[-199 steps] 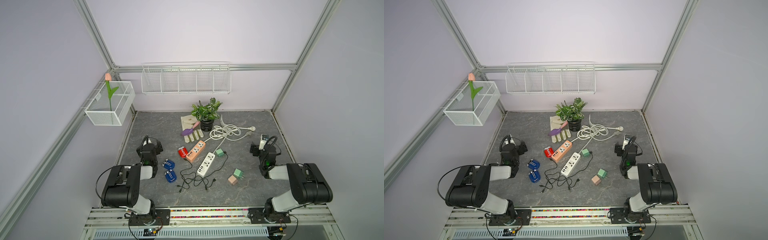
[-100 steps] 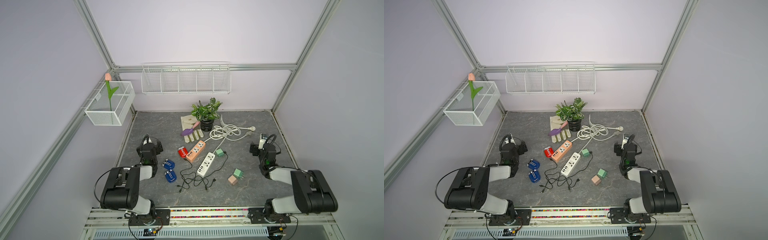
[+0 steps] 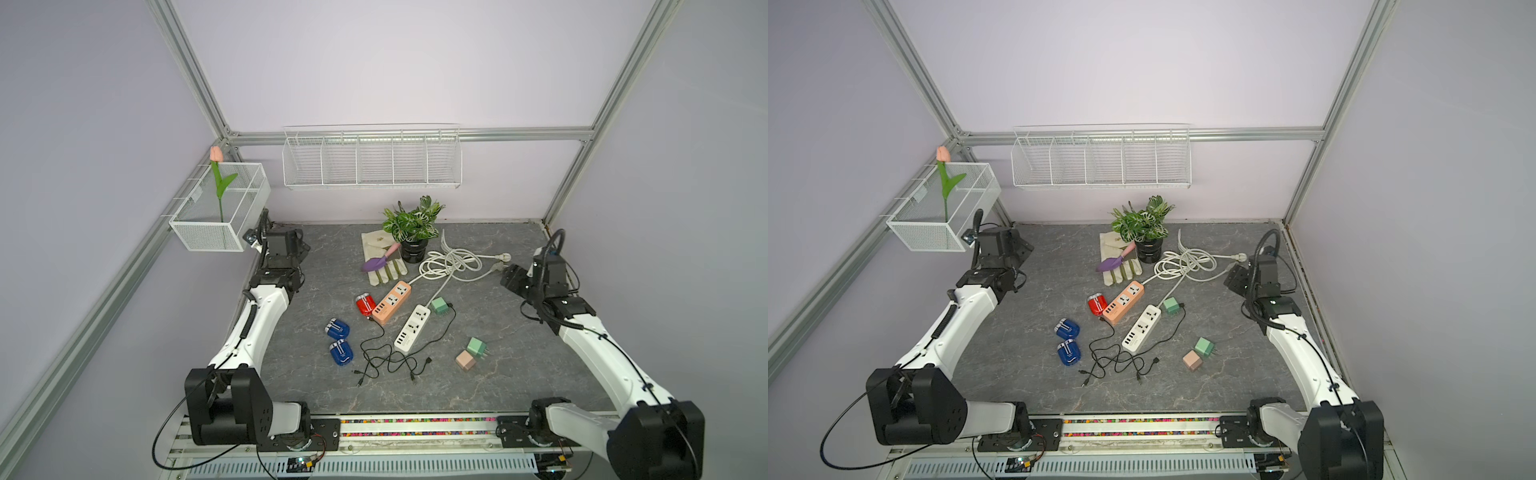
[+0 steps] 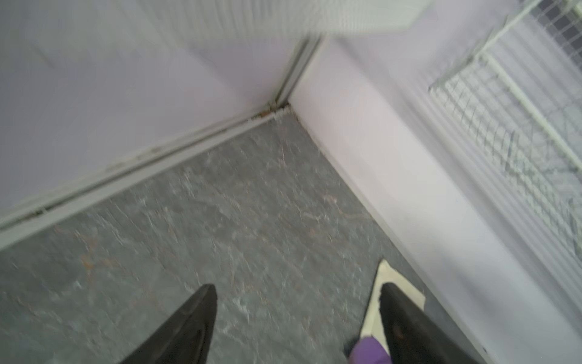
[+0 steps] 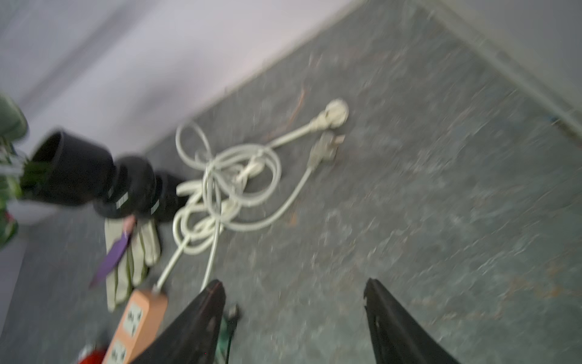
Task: Charge the electric shaver
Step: Pick up the charging cable from the center of the board.
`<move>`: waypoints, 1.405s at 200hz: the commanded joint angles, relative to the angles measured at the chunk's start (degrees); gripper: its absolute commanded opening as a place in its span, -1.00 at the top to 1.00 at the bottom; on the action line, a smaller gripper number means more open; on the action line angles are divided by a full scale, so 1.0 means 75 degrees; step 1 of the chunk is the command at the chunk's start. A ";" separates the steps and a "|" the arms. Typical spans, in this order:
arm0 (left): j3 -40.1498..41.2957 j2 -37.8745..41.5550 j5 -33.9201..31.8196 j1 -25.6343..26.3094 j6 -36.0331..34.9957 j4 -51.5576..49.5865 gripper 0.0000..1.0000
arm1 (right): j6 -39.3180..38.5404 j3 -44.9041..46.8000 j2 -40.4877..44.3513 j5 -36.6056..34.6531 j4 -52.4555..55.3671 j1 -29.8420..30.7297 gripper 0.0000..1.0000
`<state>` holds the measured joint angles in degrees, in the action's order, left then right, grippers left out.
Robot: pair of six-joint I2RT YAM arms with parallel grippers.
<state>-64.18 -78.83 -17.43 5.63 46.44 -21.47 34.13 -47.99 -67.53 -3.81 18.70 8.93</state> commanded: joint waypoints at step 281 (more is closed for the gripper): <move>0.0187 0.0112 0.4568 0.3161 0.1052 -0.0360 -0.01 | 0.4767 0.0705 -0.1075 0.3221 -0.1953 0.1205 0.86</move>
<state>-58.37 -76.82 13.56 28.62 53.84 -25.52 64.95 -42.22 -78.06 21.89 2.09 17.41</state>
